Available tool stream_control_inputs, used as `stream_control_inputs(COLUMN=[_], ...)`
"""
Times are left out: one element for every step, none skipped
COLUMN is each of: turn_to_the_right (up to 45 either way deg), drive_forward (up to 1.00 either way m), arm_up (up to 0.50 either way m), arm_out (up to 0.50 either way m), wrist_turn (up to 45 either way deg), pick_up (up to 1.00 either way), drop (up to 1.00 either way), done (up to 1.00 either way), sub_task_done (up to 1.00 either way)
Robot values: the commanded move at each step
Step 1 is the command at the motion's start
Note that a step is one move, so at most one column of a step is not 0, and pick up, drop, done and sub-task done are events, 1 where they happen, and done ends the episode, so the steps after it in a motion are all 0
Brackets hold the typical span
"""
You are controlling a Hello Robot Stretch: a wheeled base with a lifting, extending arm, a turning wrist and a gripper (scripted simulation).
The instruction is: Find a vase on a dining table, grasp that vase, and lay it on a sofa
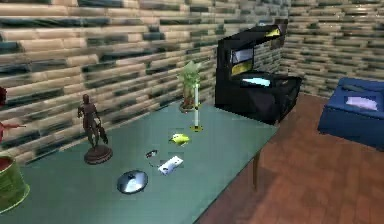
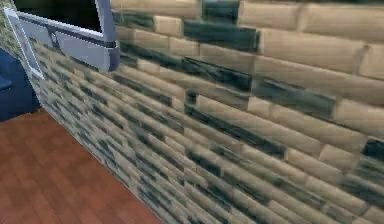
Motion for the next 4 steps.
stream_control_inputs(turn_to_the_right=[-45.0,-45.0,-18.0,0.0], drive_forward=[0.00,0.00,0.00,0.00], arm_up=[0.00,0.00,0.00,0.50], arm_out=[0.00,0.00,0.00,0.00], wrist_turn=[0.0,0.0,0.0,0.0], pick_up=[0.00,0.00,0.00,0.00], drop=[0.00,0.00,0.00,0.00], done=[0.00,0.00,0.00,0.00], sub_task_done=[0.00,0.00,0.00,0.00])
